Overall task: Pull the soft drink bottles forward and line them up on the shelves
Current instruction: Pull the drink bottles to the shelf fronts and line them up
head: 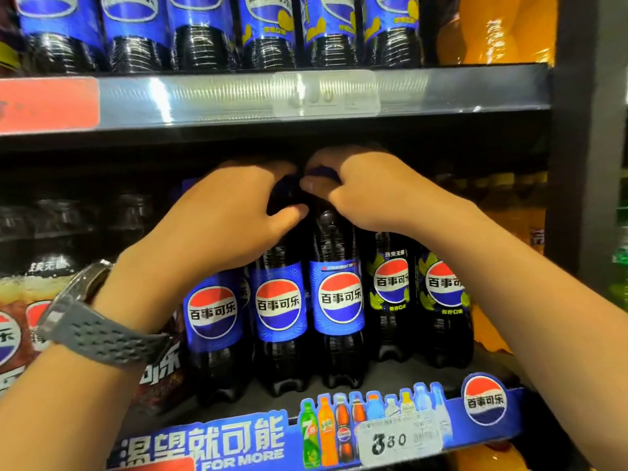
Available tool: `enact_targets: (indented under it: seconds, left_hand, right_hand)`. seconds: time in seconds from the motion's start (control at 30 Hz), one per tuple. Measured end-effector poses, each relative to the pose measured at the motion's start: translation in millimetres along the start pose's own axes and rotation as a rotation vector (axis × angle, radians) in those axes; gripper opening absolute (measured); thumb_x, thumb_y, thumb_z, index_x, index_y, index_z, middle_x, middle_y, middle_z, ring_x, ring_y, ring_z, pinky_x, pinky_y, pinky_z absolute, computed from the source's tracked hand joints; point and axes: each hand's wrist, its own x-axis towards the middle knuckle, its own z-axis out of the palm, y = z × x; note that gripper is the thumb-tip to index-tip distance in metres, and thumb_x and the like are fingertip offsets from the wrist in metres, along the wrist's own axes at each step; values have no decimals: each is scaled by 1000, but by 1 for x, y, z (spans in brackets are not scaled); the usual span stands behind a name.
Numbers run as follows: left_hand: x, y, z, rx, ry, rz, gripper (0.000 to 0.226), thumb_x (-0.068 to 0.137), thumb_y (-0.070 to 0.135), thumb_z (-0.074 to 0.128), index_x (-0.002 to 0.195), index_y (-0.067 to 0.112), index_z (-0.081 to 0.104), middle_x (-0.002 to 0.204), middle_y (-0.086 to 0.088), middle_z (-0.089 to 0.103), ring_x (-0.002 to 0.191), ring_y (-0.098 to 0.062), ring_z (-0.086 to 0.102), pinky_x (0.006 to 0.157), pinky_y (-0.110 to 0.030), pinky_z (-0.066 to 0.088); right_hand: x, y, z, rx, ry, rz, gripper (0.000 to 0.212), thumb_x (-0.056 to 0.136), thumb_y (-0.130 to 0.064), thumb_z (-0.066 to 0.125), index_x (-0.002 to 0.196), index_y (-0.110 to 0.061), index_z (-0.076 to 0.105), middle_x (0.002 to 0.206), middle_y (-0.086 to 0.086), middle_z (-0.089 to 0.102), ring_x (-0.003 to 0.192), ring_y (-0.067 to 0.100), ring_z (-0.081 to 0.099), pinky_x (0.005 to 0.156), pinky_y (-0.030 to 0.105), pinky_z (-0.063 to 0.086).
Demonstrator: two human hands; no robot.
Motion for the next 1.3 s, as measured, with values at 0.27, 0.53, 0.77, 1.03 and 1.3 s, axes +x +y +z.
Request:
enact_targets:
  seconds: [0.27, 0.53, 0.77, 1.03, 1.3]
  left_hand:
    - [27, 37, 2, -35, 78, 46, 40, 91, 44, 43, 126, 28, 54, 117, 0, 66, 109, -27, 58, 86, -41, 48]
    - [84, 77, 31, 119, -246, 5, 43, 96, 40, 43, 134, 22, 46, 131, -10, 55, 113, -31, 53, 85, -35, 42]
    - [104, 87, 40, 198, -233, -85, 36, 94, 41, 49, 120, 18, 59, 113, -12, 62, 93, -32, 58, 74, -35, 45]
    - [93, 82, 31, 114, -199, -66, 34, 97, 39, 47, 122, 19, 55, 115, -12, 61, 94, -30, 55, 73, -33, 38]
    - [92, 84, 32, 148, -186, -79, 35, 97, 40, 45, 124, 20, 55, 118, -12, 60, 95, -29, 54, 73, -33, 37]
  right_hand:
    - [-20, 29, -40, -191, 53, 44, 26, 93, -28, 47, 111, -14, 61, 111, 10, 64, 102, 31, 57, 85, 38, 48]
    - [-54, 53, -53, -465, -127, 233, 30, 92, -40, 51, 103, -12, 55, 82, 2, 45, 75, 26, 43, 64, 34, 37]
    - [-57, 53, -52, -381, -64, 271, 9, 92, -18, 52, 85, -13, 49, 70, 3, 44, 56, 19, 41, 46, 26, 29]
    - [-58, 53, -53, -361, -15, 263, 20, 85, 1, 52, 73, -12, 42, 64, 4, 38, 52, 19, 37, 55, 34, 38]
    - [-61, 52, -54, -352, 9, 245, 15, 85, 1, 53, 85, -12, 46, 65, 3, 35, 54, 20, 37, 57, 36, 40]
